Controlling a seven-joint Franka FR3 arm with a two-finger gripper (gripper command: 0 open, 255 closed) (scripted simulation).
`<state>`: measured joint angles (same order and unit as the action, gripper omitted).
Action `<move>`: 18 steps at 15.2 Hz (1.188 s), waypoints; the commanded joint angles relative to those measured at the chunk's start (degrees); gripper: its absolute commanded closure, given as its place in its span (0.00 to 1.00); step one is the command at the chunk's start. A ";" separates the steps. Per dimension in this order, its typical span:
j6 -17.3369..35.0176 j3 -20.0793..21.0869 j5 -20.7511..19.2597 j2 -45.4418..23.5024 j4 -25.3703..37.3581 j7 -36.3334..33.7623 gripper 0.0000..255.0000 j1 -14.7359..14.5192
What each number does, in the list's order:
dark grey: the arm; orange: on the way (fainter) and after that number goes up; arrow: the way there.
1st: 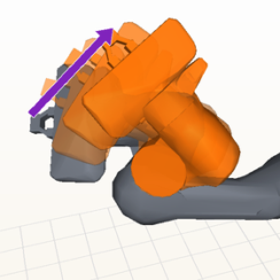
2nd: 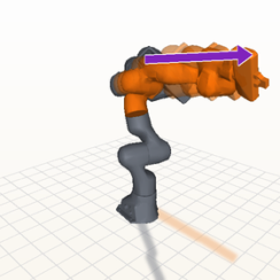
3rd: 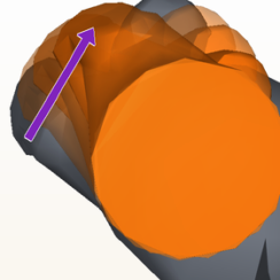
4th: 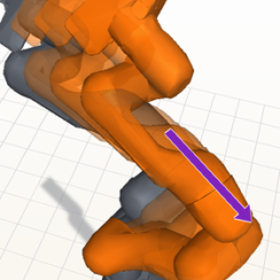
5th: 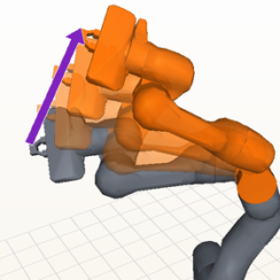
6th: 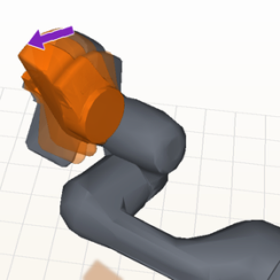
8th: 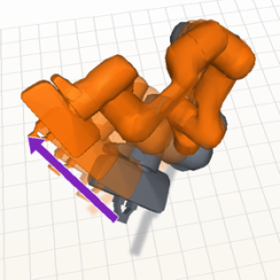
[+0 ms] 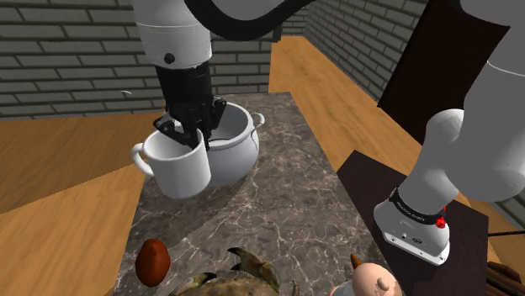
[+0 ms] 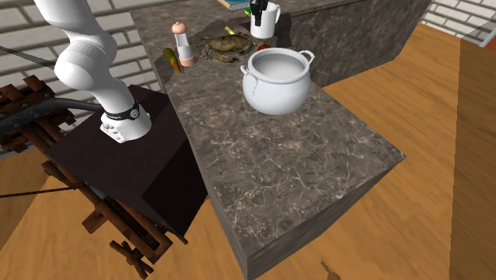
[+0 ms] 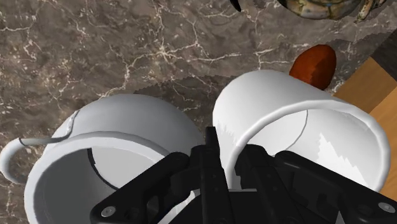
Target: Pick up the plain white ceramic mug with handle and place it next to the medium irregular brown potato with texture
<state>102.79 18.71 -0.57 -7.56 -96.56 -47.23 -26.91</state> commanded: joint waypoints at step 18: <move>9.60 1.33 -2.39 -6.20 -3.66 -4.97 1.00 -2.89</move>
<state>111.58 20.05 -2.93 -13.70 -99.53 -52.18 -29.80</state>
